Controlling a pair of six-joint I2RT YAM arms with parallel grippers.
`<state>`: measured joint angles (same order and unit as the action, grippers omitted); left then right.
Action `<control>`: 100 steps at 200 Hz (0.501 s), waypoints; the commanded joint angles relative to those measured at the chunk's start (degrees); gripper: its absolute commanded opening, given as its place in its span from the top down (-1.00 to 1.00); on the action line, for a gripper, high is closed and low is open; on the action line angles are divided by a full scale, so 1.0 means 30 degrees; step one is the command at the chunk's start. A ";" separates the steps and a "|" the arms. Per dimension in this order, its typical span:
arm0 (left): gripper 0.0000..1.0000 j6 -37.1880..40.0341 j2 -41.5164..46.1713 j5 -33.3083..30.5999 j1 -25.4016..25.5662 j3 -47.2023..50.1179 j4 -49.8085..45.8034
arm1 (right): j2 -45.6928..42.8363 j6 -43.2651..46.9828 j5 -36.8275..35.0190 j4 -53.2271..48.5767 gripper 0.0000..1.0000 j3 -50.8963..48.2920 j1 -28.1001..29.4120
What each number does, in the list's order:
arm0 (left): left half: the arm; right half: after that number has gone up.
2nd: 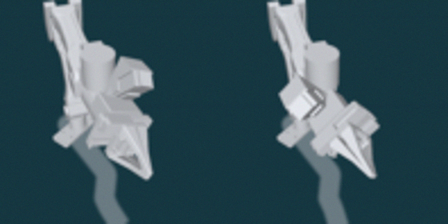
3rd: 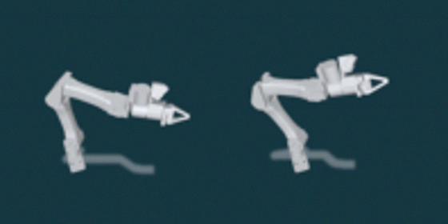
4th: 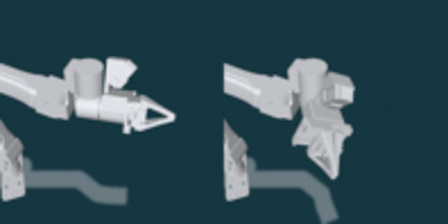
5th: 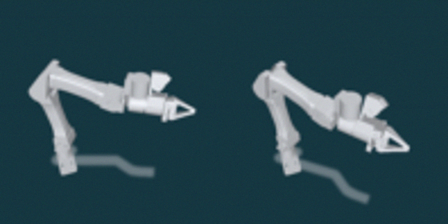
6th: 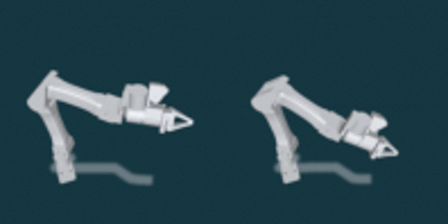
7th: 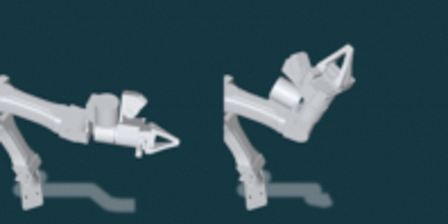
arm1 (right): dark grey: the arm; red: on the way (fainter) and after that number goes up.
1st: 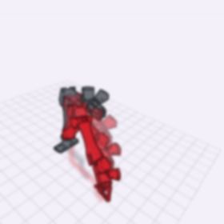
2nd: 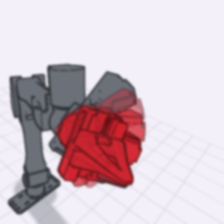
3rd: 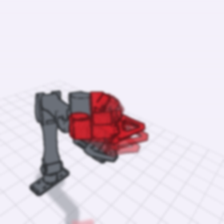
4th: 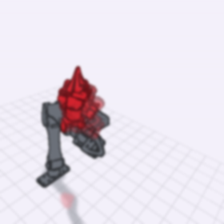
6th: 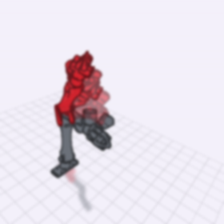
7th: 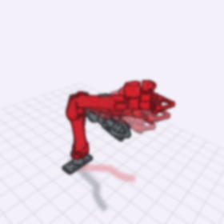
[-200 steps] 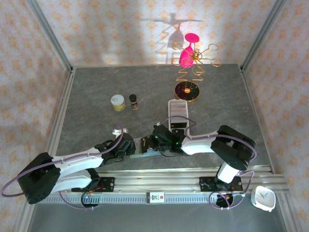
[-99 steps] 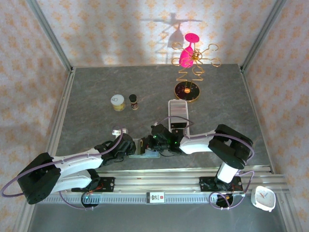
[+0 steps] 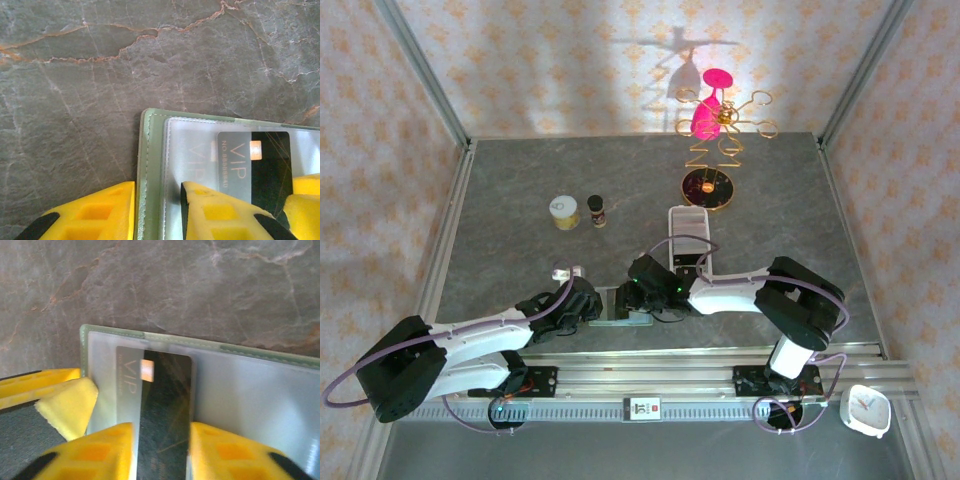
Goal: Put the credit cards into the card holder
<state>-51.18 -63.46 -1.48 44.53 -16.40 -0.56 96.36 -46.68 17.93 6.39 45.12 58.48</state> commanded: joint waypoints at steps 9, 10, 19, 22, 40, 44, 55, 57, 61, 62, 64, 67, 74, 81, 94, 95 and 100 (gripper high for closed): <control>0.44 -0.0316 -0.0222 0.0278 0.0097 0.0370 -0.0257 | 0.0202 0.0148 -0.0214 -0.0737 0.59 0.0401 0.0102; 0.44 -0.0315 -0.0227 0.0297 0.0112 0.0370 -0.0255 | 0.0228 0.0148 -0.0210 -0.0731 0.60 0.0414 0.0119; 0.44 -0.0332 -0.0233 0.0414 0.0098 0.0370 -0.0175 | 0.0453 0.0148 -0.0153 -0.0669 0.68 0.0621 0.0192; 0.44 -0.0323 -0.0258 0.0460 0.0112 0.0370 -0.0163 | 0.0521 0.0137 -0.0134 -0.0641 0.70 0.0679 0.0227; 0.43 -0.0379 -0.0138 0.0681 0.0112 0.0400 0.0005 | 0.0931 0.0177 0.0008 -0.0507 0.83 0.1193 0.0439; 0.42 -0.0420 -0.0091 0.0723 0.0120 0.0421 0.0059 | 0.1020 0.0178 0.0067 -0.0493 0.85 0.1307 0.0457; 0.40 -0.0495 0.0096 0.0799 0.0114 0.0473 0.0139 | 0.1215 0.0083 0.0221 -0.0332 0.87 0.1487 0.0539; 0.39 -0.0513 0.0113 0.0788 0.0116 0.0484 0.0174 | 0.1242 0.0081 0.0245 -0.0282 0.87 0.1505 0.0522; 0.38 -0.0561 0.0188 0.0807 0.0104 0.0515 0.0185 | 0.1272 0.0018 0.0265 -0.0210 0.87 0.1539 0.0543; 0.38 -0.0569 0.0227 0.0810 0.0100 0.0530 0.0185 | 0.1276 -0.0005 0.0293 -0.0189 0.87 0.1540 0.0545; 0.37 -0.0612 0.0248 0.0813 0.0105 0.0542 0.0186 | 0.1301 -0.0036 0.0314 -0.0137 0.87 0.1541 0.0546; 0.35 -0.0622 0.0311 0.0814 0.0102 0.0567 0.0211 | 0.1312 -0.0094 0.0360 -0.0051 0.87 0.1533 0.0561; 0.31 -0.0692 0.0438 0.0836 0.0097 0.0652 0.0281 | 0.1335 -0.0241 0.0433 0.0202 0.87 0.1458 0.0575; 0.27 -0.0781 0.0547 0.0872 0.0123 0.0719 0.0357 | 0.1271 -0.0437 0.0540 0.0521 0.87 0.1346 0.0576; 0.21 -0.0923 0.0727 0.0946 0.0112 0.0880 0.0448 | 0.1198 -0.0747 0.0796 0.1215 0.86 0.1068 0.0576; 0.20 -0.0926 0.0716 0.0953 0.0105 0.0874 0.0463 | 0.1180 -0.0783 0.0822 0.1256 0.86 0.1055 0.0576; 0.19 -0.0943 0.0735 0.0960 0.0104 0.0897 0.0475 | 0.1163 -0.0910 0.0906 0.1479 0.85 0.0967 0.0575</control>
<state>-52.69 -61.93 -0.23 44.53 -15.16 0.73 99.83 -47.27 18.96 6.48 48.47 59.59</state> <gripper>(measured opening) 0.387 0.069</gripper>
